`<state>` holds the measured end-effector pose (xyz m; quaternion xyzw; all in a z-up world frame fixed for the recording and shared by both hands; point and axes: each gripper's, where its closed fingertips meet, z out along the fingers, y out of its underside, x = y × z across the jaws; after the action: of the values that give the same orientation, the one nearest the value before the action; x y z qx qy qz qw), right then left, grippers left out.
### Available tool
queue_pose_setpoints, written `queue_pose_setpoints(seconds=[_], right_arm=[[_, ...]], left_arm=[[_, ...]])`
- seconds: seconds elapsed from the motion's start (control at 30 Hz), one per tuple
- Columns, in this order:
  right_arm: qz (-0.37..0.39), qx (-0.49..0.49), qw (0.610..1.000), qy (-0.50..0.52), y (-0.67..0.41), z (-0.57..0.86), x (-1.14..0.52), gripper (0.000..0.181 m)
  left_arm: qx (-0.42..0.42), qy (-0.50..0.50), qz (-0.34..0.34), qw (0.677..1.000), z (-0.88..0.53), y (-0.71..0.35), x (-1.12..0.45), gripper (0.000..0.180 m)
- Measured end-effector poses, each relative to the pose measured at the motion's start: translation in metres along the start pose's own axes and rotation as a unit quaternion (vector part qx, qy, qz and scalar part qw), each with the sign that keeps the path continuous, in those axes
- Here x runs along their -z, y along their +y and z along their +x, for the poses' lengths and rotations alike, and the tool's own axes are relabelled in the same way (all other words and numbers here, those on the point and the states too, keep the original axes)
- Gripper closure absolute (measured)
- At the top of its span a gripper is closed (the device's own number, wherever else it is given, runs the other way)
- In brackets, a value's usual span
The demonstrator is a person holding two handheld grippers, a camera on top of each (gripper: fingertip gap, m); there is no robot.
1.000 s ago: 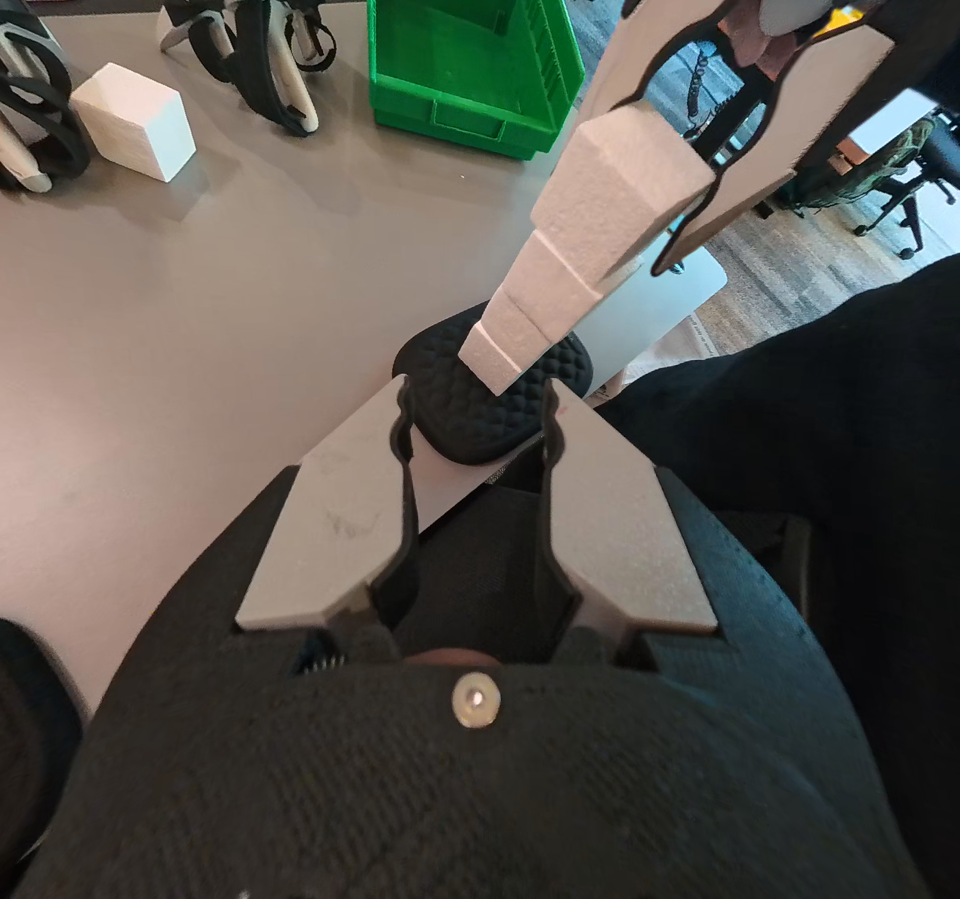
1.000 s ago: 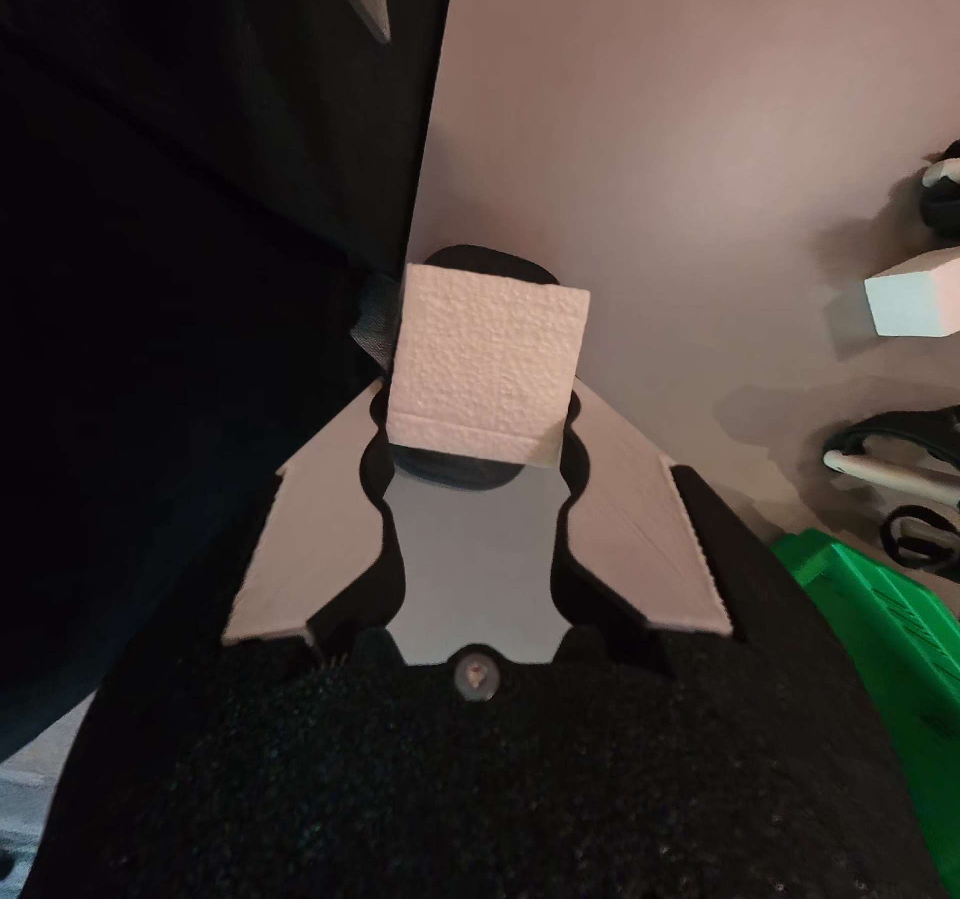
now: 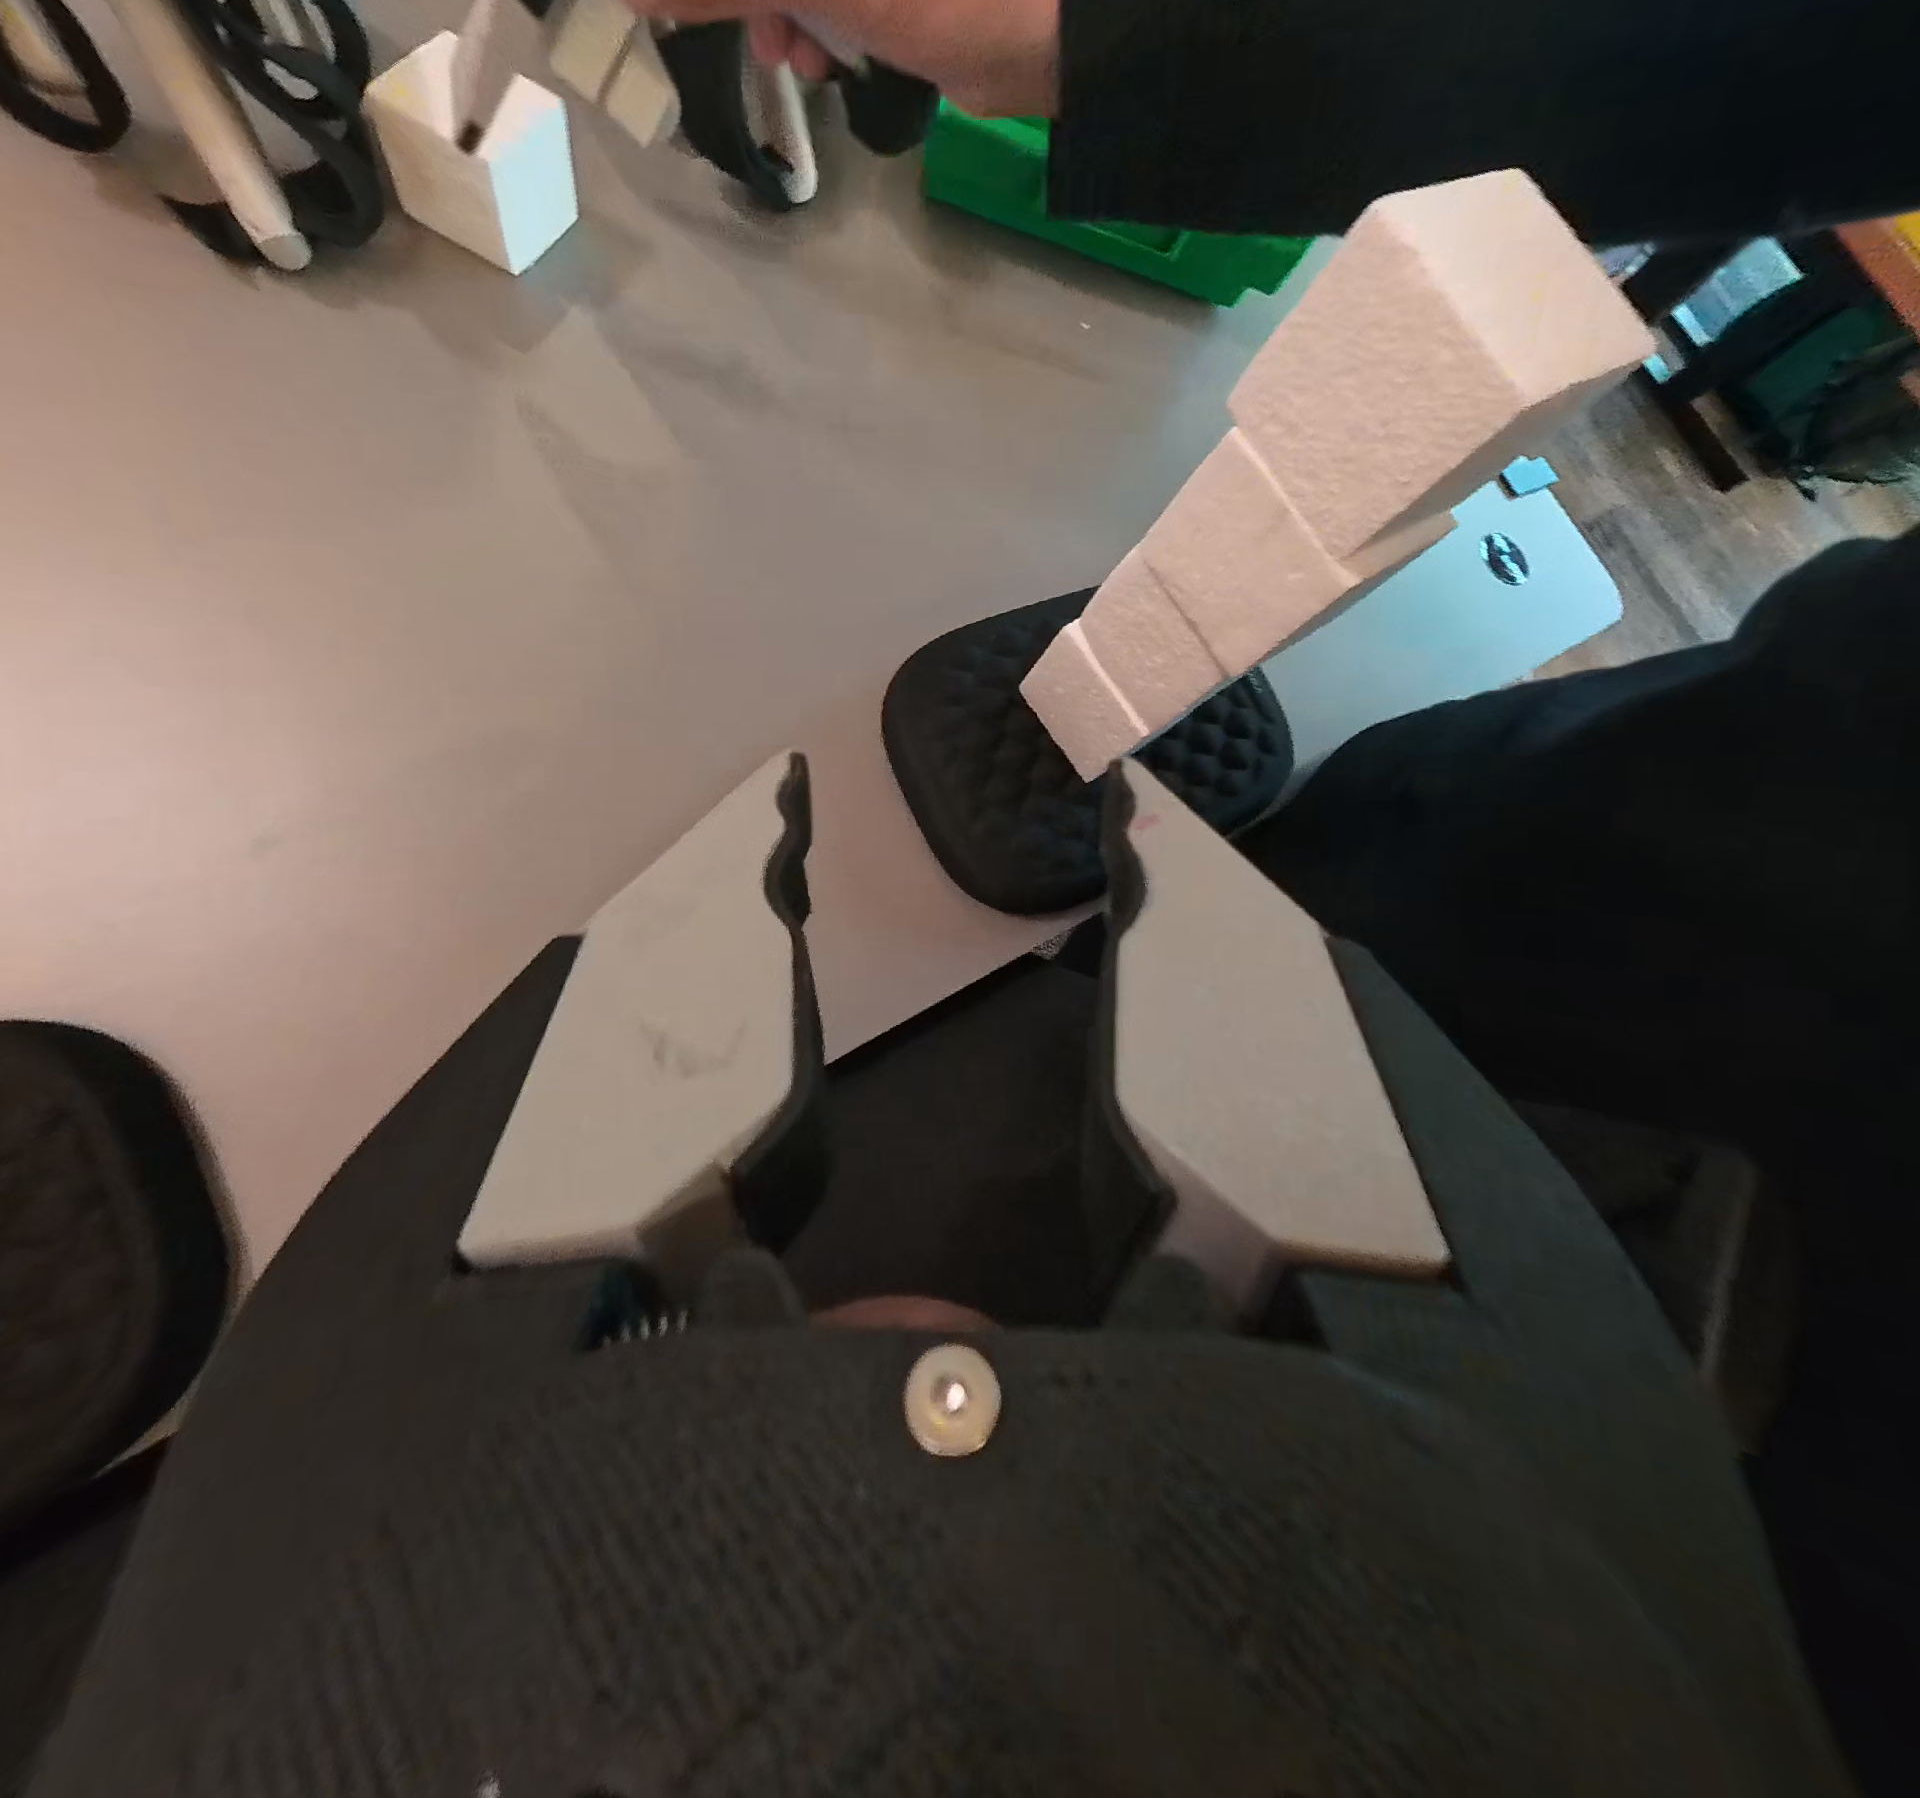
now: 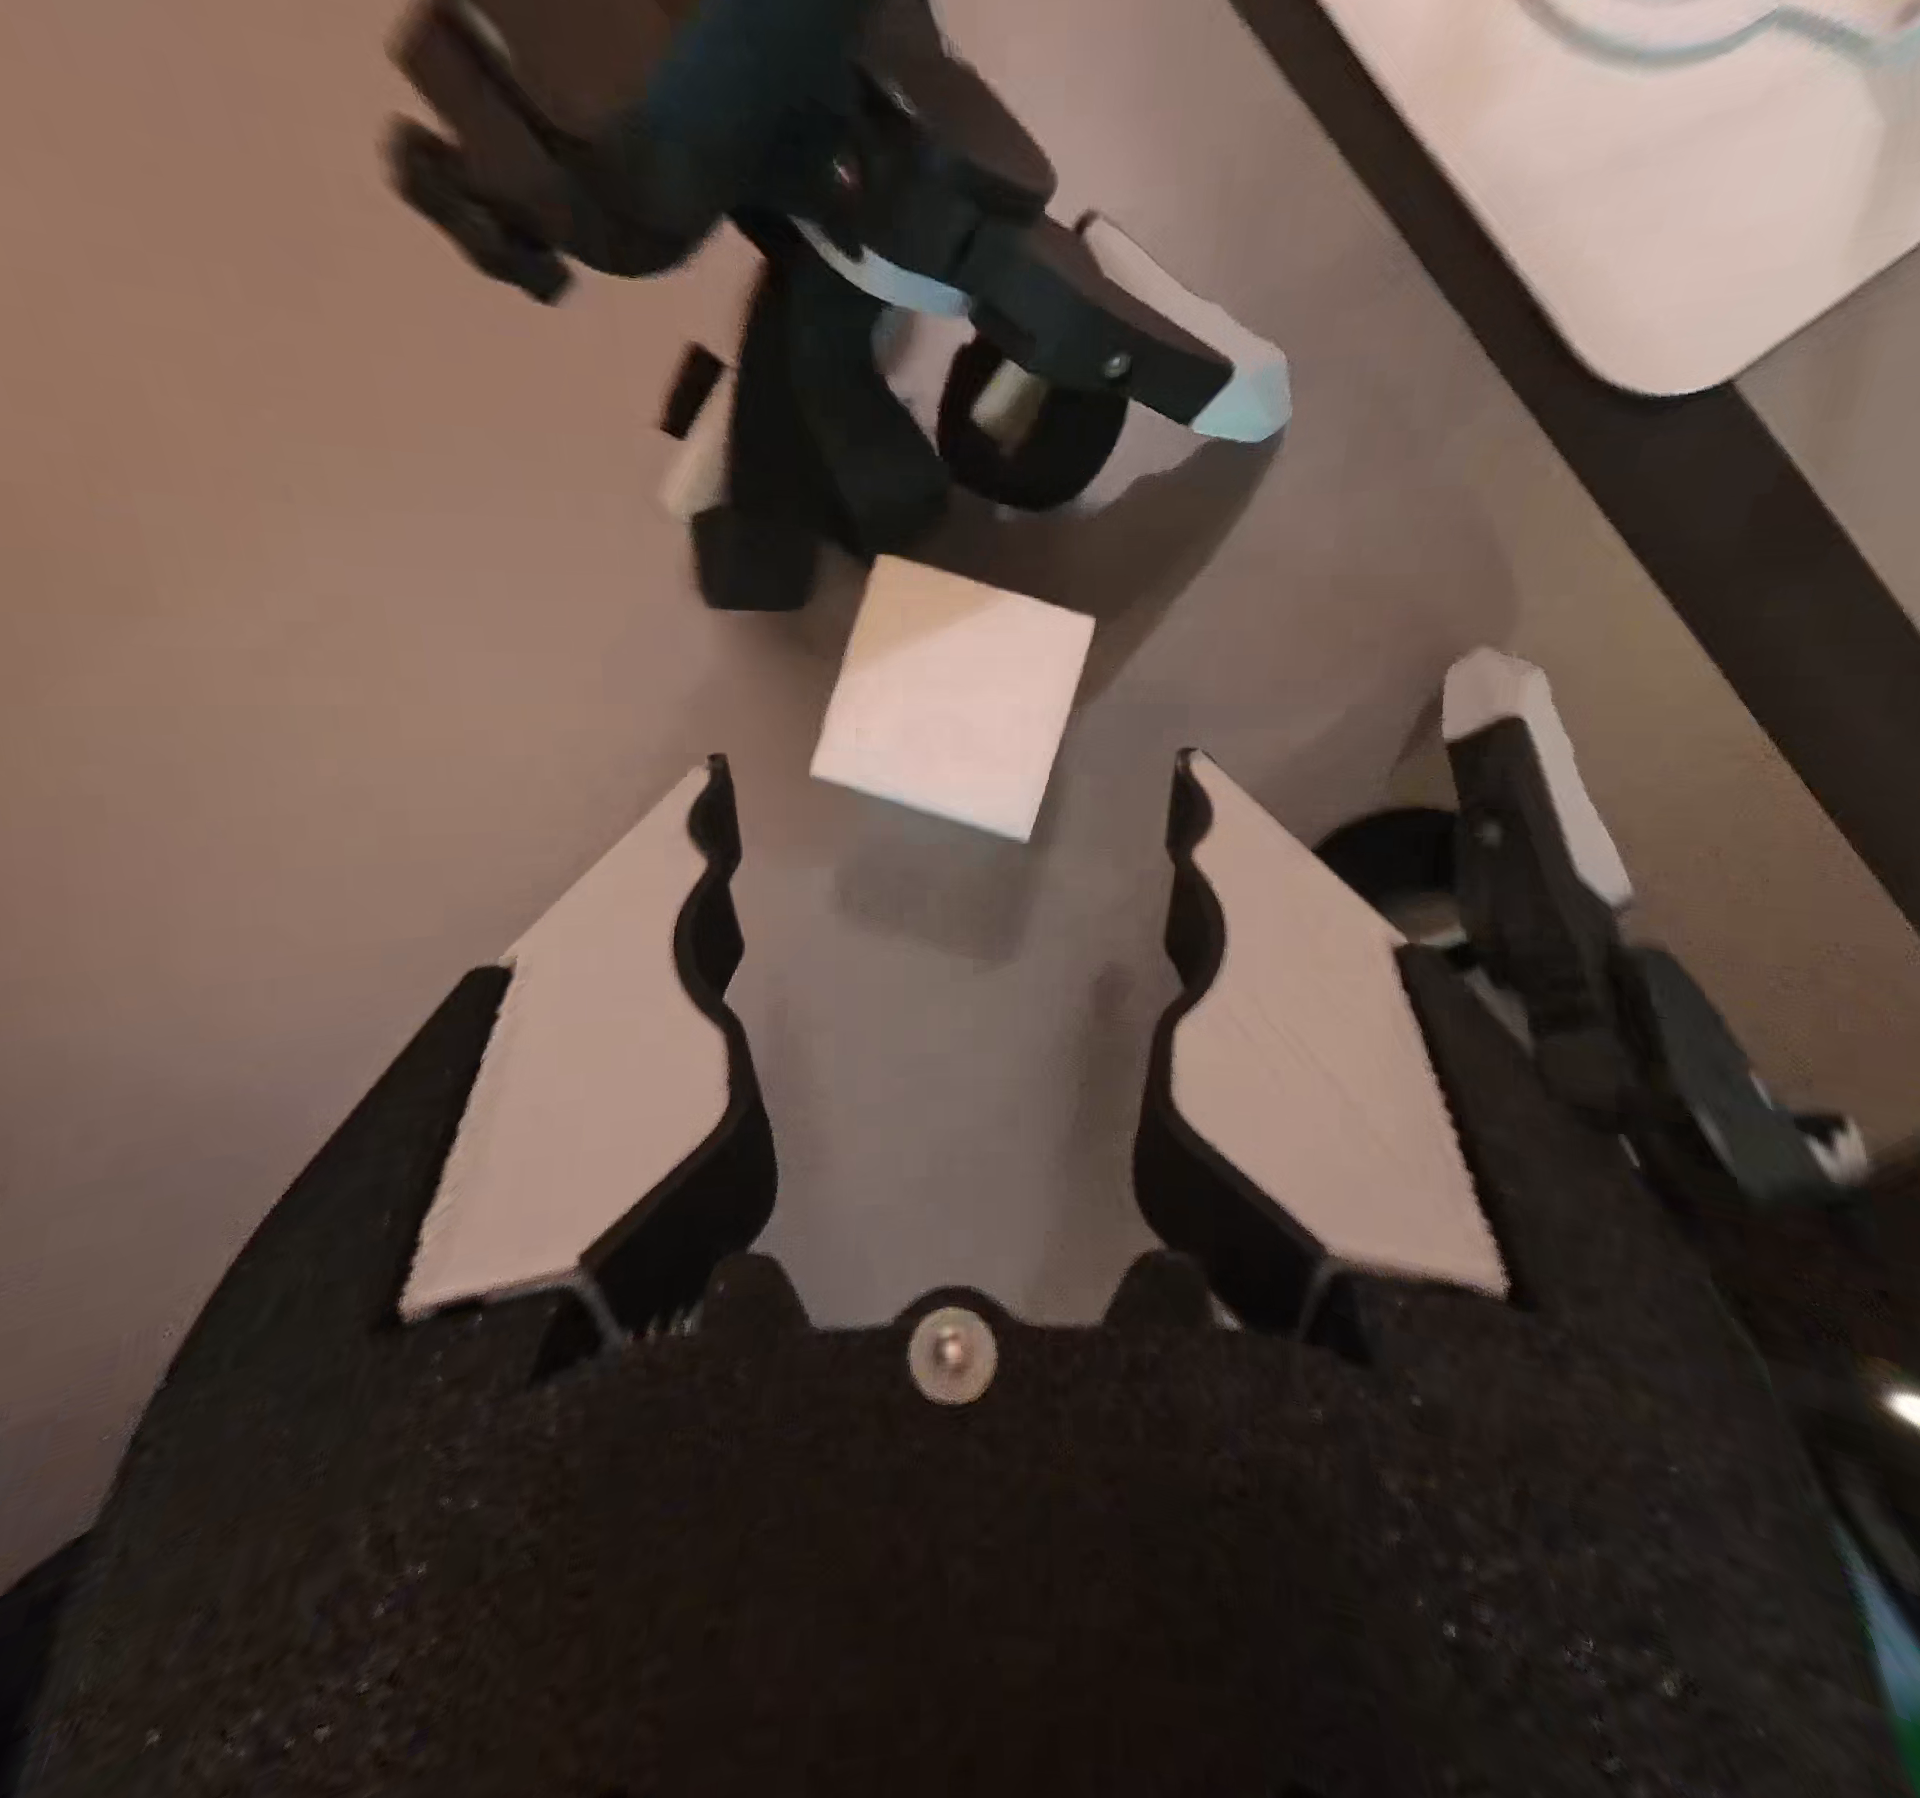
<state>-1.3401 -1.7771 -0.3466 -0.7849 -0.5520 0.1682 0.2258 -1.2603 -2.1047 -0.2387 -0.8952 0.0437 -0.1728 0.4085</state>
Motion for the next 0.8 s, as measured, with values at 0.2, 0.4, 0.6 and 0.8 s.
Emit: queue_pose_setpoints(seconds=[0.2, 0.4, 0.6, 0.8], right_arm=[[-0.064, 0.026, 0.997, -0.044, 0.013, -0.005, -0.047, 0.116], [-0.014, 0.05, 0.993, -0.11, 0.014, -0.023, 0.008, 0.116], [0.061, 0.154, 0.964, -0.208, 0.027, -0.065, 0.165, 0.116], [0.084, 0.237, 0.941, -0.225, 0.057, -0.124, 0.304, 0.117]], left_arm=[[0.04, -0.021, -0.011, 0.999, -0.012, 0.002, -0.005, 0.128], [0.021, -0.018, -0.038, 0.999, -0.007, 0.007, -0.008, 0.125], [-0.025, 0.02, -0.031, 0.999, 0.008, 0.005, -0.007, 0.126], [-0.041, 0.088, 0.003, 0.995, 0.023, -0.003, 0.001, 0.129]])
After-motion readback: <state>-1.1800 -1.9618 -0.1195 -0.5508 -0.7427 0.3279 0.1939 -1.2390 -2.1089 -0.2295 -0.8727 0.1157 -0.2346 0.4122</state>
